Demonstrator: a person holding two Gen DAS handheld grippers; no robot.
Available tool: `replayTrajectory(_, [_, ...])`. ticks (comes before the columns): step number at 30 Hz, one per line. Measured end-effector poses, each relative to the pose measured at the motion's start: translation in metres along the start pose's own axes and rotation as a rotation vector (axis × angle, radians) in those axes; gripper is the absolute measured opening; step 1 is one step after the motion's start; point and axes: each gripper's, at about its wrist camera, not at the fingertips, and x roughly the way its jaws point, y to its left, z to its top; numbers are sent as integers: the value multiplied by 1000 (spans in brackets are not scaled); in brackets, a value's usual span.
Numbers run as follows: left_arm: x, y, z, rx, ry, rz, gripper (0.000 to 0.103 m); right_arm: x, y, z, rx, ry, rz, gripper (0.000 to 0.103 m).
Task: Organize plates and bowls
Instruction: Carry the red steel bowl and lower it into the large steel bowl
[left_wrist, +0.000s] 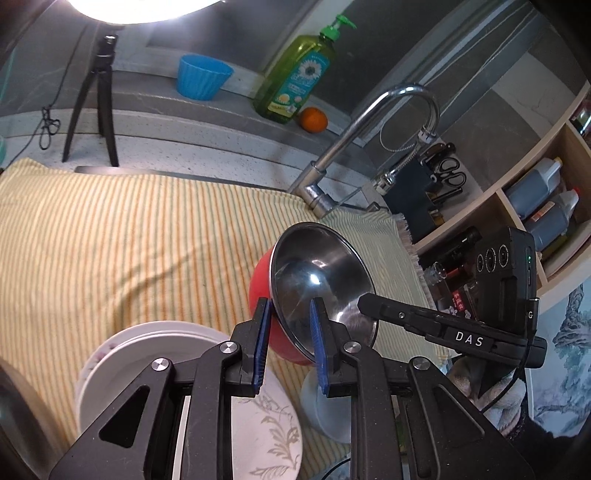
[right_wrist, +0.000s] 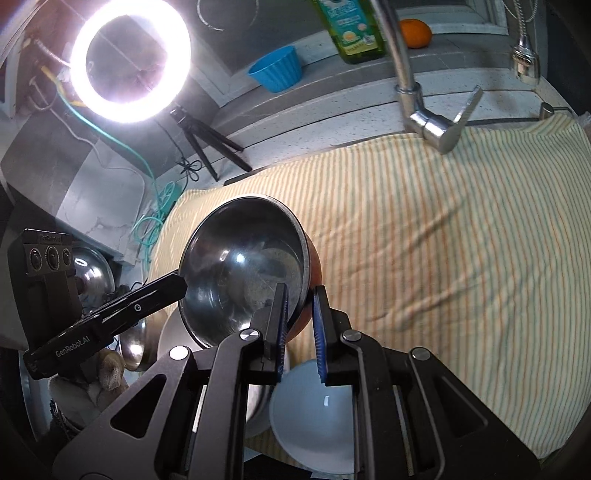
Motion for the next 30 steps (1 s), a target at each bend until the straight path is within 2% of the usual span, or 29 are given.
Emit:
replayTrajectory(13, [-62,43,-19,-73,-74,35,19,19,74,-13,-90,33,53,13])
replayTrajectory(30, [-144,109,-52,-205,-181,126,19,68,179,-34,-255,118,135,13])
